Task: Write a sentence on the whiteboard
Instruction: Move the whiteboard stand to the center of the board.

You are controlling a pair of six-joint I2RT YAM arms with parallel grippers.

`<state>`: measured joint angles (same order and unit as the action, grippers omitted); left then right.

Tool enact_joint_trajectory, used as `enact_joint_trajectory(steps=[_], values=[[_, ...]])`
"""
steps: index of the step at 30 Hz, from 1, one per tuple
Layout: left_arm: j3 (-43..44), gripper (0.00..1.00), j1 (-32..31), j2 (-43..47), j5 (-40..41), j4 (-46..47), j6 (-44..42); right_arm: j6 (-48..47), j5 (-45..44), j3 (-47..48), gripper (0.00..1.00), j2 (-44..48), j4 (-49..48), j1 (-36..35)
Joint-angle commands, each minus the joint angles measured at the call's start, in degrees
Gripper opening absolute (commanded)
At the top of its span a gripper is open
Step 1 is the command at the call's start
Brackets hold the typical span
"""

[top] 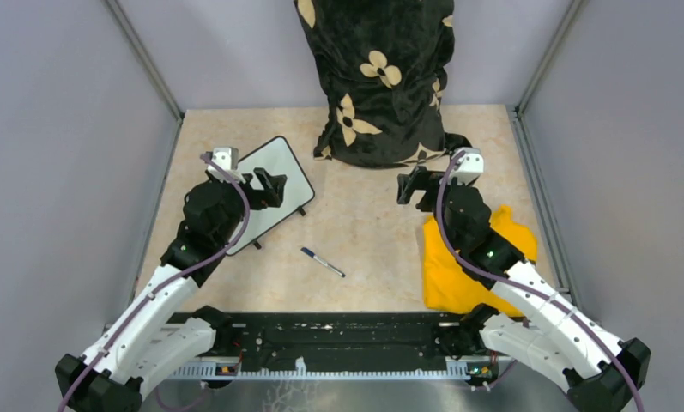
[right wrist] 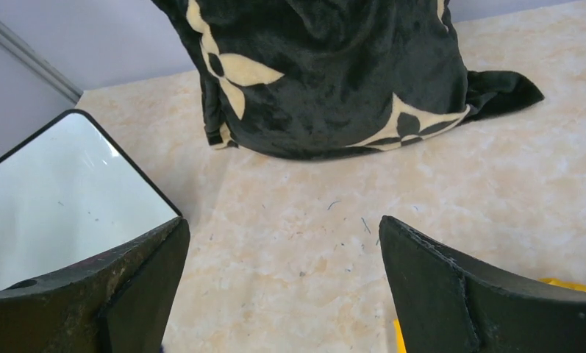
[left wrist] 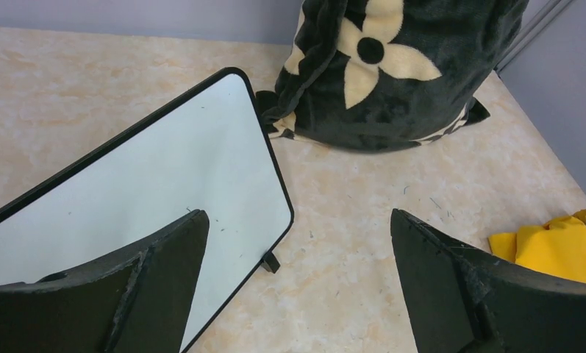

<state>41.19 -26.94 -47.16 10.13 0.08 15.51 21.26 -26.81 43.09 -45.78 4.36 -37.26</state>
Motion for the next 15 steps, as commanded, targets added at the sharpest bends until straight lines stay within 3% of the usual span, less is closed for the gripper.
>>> enact_joint_trajectory(steps=[1, 15], values=[[-0.7, 0.99, 0.5, 1.4, -1.4, 3.3, 0.7, 1.5, 1.5, -0.3, 0.99, 1.1, -0.8, 0.9], [-3.0, 0.99, -0.3, 3.0, -9.6, 8.9, 1.3, -1.6, 16.5, 4.2, 0.98, -0.9, 2.9, 0.4]])
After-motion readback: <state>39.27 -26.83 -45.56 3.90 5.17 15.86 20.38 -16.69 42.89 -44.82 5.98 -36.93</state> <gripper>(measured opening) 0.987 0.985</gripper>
